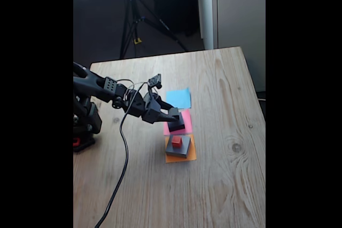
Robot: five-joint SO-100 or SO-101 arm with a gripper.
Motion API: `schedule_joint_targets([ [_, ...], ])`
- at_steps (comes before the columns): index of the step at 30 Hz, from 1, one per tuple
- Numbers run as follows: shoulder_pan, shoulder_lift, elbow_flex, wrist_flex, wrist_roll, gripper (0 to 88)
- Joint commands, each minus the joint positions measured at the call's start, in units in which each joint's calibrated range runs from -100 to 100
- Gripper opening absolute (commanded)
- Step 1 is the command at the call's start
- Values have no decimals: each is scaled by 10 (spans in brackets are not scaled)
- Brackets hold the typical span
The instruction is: Tower of hanoi
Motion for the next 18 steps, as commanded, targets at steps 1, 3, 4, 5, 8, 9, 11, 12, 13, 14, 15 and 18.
schedule_joint_targets([
  [1,0,7,1,-42,10,71],
  [3,3,14,5,-48,10,70],
  [4,3,16,8,-55,10,70],
  [5,3,16,12,-59,10,70],
  [8,-1,17,16,-63,10,71],
  [9,-2,19,16,-64,10,74],
  [11,-4,22,21,-76,10,79],
  [12,-5,25,22,-80,10,83],
  [13,-5,26,22,-84,10,85],
  [14,-5,28,22,-84,10,89],
  [15,-5,29,23,-84,10,90],
  [18,-5,30,29,-91,10,97],
])
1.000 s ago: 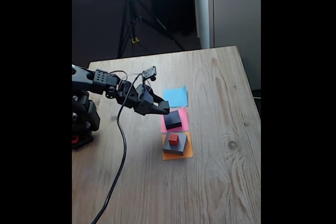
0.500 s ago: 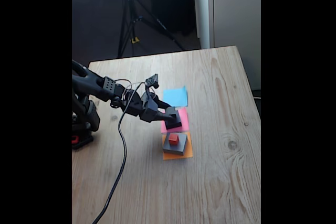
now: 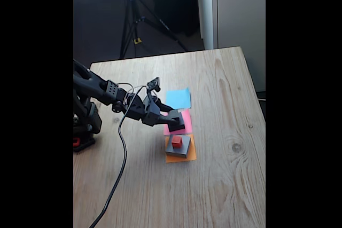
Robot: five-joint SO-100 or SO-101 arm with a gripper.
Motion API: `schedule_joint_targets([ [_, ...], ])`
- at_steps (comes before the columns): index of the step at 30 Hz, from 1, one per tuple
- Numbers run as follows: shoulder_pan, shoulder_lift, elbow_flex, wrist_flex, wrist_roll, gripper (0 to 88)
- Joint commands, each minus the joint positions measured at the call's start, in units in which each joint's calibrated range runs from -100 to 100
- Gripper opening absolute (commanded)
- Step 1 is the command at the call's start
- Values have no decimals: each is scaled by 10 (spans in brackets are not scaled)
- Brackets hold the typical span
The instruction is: Tower of hanoi
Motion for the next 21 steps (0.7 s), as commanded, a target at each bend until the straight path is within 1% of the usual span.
schedule_joint_targets([
  [1,-5,-3,2,-23,10,102],
  [21,2,-9,18,-62,10,253],
])
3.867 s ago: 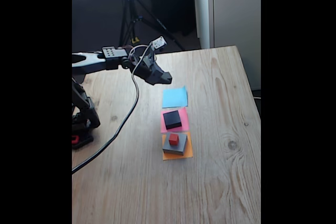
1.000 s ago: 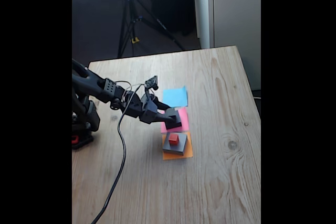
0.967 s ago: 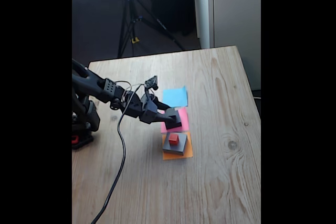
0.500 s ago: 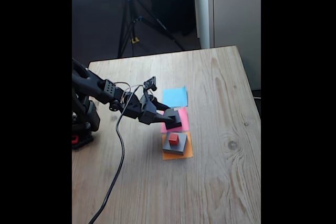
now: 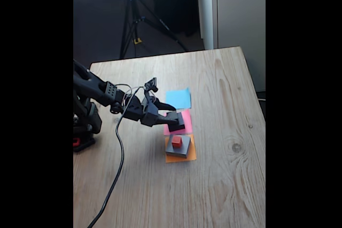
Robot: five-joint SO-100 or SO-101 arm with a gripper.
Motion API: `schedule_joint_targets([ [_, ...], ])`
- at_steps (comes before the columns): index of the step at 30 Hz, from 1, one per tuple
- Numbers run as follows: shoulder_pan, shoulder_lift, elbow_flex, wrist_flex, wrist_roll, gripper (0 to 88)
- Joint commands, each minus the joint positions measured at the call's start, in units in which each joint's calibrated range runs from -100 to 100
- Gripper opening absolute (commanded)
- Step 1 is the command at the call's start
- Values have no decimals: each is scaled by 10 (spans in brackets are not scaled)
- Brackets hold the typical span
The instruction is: Tower of hanoi
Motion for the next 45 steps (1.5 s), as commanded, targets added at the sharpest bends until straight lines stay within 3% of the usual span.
schedule_joint_targets([
  [1,2,-13,-5,-14,10,256],
  [12,-6,-77,-24,58,10,279],
  [18,-20,-146,-141,263,2,233],
  [24,-32,-181,-275,442,-53,4],
  [26,-32,-194,-312,512,-30,4],
  [31,-18,-243,-387,686,-33,4],
  [35,4,-263,-460,853,10,4],
  [45,80,-276,-680,1128,10,4],
])
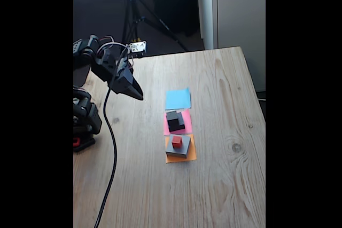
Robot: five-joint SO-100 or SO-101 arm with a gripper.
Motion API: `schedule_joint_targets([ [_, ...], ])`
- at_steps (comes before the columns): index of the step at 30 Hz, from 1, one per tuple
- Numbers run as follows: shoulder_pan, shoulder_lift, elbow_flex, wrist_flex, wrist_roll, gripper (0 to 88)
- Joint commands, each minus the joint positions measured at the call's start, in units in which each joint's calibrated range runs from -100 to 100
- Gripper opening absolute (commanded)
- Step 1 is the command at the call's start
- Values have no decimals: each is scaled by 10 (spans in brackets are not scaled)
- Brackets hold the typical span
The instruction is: Tower of hanoi
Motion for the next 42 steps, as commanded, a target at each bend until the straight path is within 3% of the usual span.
schedule_joint_targets([
  [1,23,-11,-114,71,10,4],
  [12,110,0,-258,122,10,4],
  [19,127,-15,-217,110,10,8],
  [29,136,-71,86,-117,10,201],
  [39,149,-92,392,-498,10,280],
  [42,149,-82,436,-561,10,280],
])
